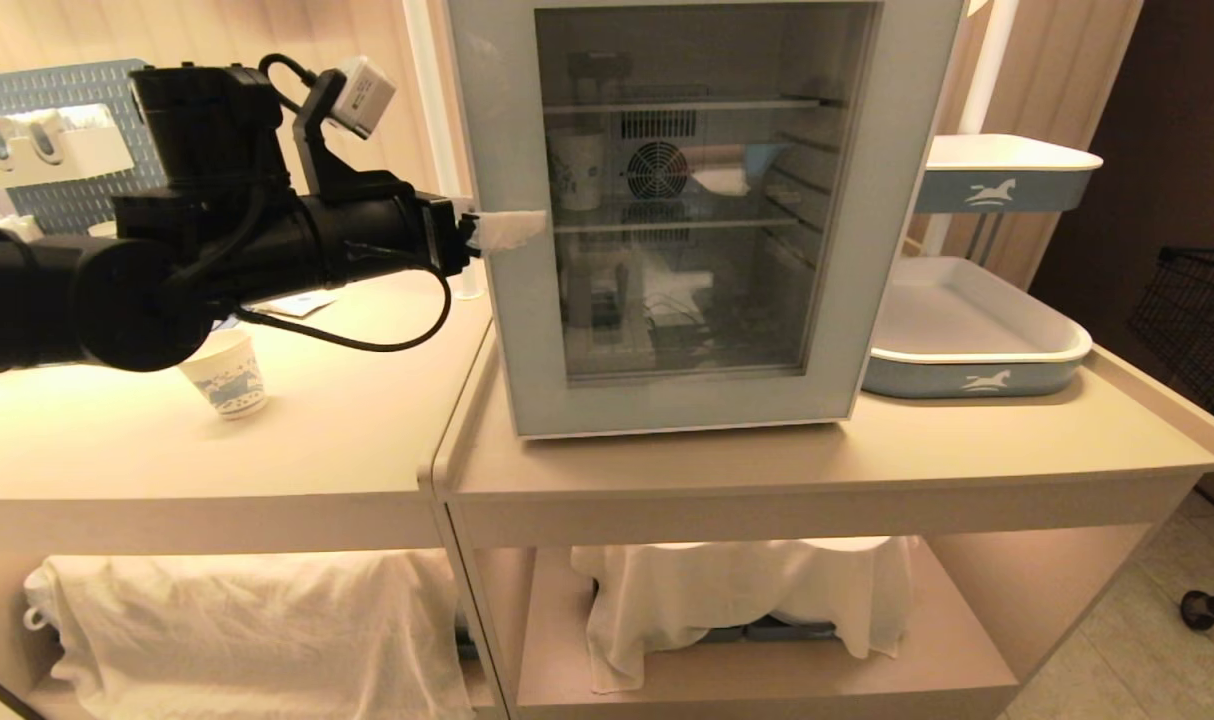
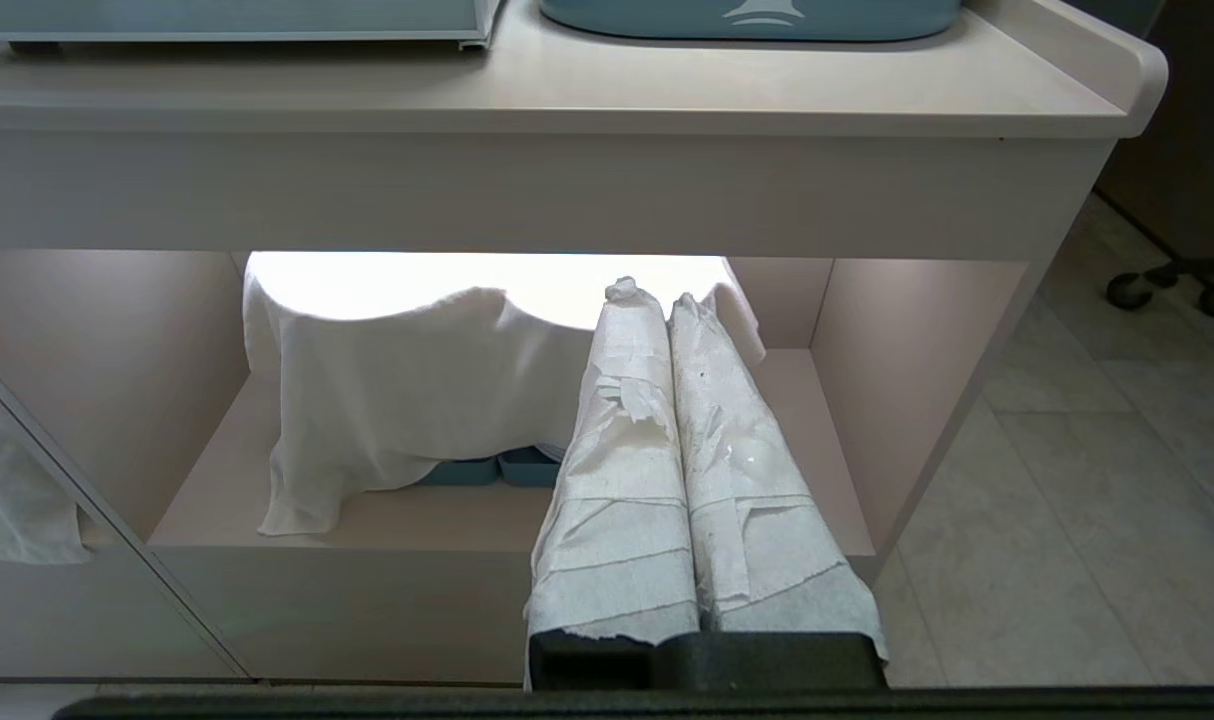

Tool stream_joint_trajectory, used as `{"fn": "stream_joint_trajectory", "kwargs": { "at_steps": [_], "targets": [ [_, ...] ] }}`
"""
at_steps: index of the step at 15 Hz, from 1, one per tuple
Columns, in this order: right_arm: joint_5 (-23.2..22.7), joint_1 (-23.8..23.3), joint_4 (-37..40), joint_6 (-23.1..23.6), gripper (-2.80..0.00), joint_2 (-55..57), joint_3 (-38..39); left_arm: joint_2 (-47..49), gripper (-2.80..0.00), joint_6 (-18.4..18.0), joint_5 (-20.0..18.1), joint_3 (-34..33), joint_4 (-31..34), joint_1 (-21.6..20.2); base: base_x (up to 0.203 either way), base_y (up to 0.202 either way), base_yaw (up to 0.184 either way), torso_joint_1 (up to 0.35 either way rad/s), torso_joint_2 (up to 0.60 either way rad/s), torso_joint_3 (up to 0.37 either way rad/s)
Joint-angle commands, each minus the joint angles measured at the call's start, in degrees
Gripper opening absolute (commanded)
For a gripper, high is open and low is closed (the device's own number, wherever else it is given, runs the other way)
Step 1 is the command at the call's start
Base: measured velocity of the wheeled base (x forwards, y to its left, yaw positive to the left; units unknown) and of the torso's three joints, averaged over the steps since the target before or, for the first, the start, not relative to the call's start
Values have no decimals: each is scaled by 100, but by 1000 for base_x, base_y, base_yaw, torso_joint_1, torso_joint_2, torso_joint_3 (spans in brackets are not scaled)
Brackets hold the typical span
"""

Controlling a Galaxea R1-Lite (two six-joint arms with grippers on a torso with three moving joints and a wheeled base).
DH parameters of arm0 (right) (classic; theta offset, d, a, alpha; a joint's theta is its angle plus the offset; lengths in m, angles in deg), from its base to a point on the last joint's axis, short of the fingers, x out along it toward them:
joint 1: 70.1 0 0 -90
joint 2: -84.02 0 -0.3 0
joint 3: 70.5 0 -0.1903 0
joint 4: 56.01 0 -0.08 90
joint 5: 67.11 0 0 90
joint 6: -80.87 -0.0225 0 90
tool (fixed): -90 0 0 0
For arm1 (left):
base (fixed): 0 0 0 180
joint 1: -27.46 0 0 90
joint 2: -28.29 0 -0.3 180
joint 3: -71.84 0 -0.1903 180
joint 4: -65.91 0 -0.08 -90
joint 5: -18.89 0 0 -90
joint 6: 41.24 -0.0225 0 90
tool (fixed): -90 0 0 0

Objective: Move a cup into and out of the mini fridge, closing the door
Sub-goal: Open the freezer door

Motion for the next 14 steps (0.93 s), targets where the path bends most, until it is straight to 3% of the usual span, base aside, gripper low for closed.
{"fn": "stream_joint_trajectory", "kwargs": {
  "at_steps": [1, 14],
  "targets": [
    [-4, 2, 0, 8, -280, 1, 0, -55, 0, 153, -23, 61, -29, 154, 0, 0, 0, 0, 0, 0],
    [-4, 2, 0, 3, -280, -1, 0, -240, 0, 240, 118, -196, -33, 373, 0, 0, 0, 0, 0, 0]
  ]
}}
